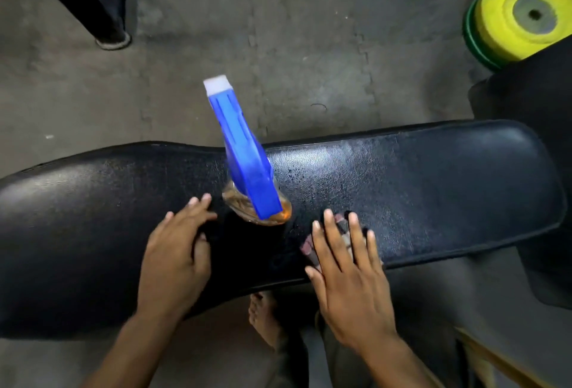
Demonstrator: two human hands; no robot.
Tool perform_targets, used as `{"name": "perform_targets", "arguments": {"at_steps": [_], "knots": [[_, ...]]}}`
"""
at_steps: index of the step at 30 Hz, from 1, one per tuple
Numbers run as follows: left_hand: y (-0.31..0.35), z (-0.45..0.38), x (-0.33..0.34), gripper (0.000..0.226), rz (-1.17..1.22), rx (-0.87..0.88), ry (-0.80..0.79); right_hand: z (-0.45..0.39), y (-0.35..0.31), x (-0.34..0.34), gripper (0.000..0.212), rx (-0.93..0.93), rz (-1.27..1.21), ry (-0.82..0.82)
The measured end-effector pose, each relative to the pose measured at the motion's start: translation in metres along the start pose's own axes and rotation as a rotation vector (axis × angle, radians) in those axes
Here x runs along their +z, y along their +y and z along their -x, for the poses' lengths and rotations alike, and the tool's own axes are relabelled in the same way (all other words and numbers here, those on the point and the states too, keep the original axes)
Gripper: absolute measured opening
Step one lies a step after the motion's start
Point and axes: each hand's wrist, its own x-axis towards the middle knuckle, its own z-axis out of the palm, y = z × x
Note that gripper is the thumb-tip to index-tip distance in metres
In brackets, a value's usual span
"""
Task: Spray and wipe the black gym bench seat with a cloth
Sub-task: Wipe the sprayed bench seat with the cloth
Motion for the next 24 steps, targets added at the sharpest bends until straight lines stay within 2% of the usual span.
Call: {"name": "perform_targets", "arguments": {"at_steps": [4,5,7,8,11,15,17,19,22,24], "knots": [[0.022,-0.053,0.003,0.026,0.049,-0.055,0.095,-0.045,0.009,-0.017,0.069,0.026,-0.009,0.051],[0.031,-0.059,0.006,0.031,0.089,-0.06,0.142,-0.069,0.009,-0.022,0.068,0.047,-0.019,0.081],[0.046,-0.062,0.01,0.06,0.101,-0.016,0.244,-0.122,0.004,-0.032,0.067,0.048,-0.031,0.109],[0.049,-0.06,0.008,0.066,0.066,0.012,0.242,-0.145,0.001,-0.036,0.067,0.043,-0.038,0.105],[0.046,-0.062,0.002,0.051,0.028,-0.026,0.069,-0.175,-0.007,-0.037,0.067,0.046,-0.025,0.101],[0.045,-0.068,-0.008,0.055,-0.201,0.021,-0.11,-0.117,-0.011,-0.027,0.068,-0.007,0.016,0.107],[0.045,-0.07,-0.01,0.055,-0.271,-0.018,-0.187,-0.067,-0.009,-0.014,0.072,-0.017,0.016,0.086],[0.045,-0.072,-0.012,0.065,-0.323,-0.044,-0.235,-0.025,-0.009,-0.004,0.075,-0.02,0.036,0.063],[0.047,-0.073,-0.013,0.065,-0.301,-0.031,-0.24,0.0,-0.005,0.001,0.073,-0.008,0.086,0.054],[0.044,-0.071,-0.013,0.06,-0.244,-0.078,-0.212,-0.019,-0.004,-0.006,0.073,0.014,0.052,0.086]]}}
